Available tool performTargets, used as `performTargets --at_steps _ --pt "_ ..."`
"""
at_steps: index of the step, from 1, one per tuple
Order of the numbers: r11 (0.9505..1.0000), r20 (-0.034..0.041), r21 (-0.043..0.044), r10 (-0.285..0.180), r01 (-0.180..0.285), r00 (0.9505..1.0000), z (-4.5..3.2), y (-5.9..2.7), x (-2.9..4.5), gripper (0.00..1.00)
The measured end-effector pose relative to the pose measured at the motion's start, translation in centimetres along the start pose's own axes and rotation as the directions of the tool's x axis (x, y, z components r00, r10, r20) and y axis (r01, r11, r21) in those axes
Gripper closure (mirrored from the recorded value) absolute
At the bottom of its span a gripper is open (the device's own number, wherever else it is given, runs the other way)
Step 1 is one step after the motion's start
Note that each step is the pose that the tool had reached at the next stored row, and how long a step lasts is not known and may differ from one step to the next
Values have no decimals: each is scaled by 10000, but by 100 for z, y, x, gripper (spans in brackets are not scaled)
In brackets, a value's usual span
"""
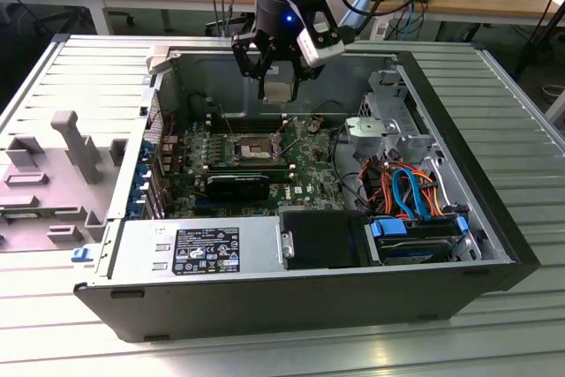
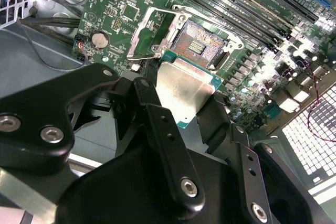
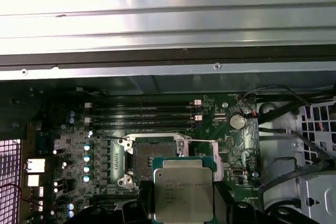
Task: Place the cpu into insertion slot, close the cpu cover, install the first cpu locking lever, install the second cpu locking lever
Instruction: 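Place the cpu into insertion slot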
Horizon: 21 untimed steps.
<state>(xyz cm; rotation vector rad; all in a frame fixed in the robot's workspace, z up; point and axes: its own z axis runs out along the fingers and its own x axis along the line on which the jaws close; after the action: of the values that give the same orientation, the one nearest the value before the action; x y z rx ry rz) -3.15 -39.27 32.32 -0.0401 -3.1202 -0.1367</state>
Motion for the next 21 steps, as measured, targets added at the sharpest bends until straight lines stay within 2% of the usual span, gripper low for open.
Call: performTargets --at_steps 8,15,21 --pt "10000 -1 3 -2 2 10000 18 -17 5 46" --pt "10000 1 -2 -1 1 10000 35 -20 50 46" --pt "10000 0 0 -1 1 10000 66 -24 55 46"
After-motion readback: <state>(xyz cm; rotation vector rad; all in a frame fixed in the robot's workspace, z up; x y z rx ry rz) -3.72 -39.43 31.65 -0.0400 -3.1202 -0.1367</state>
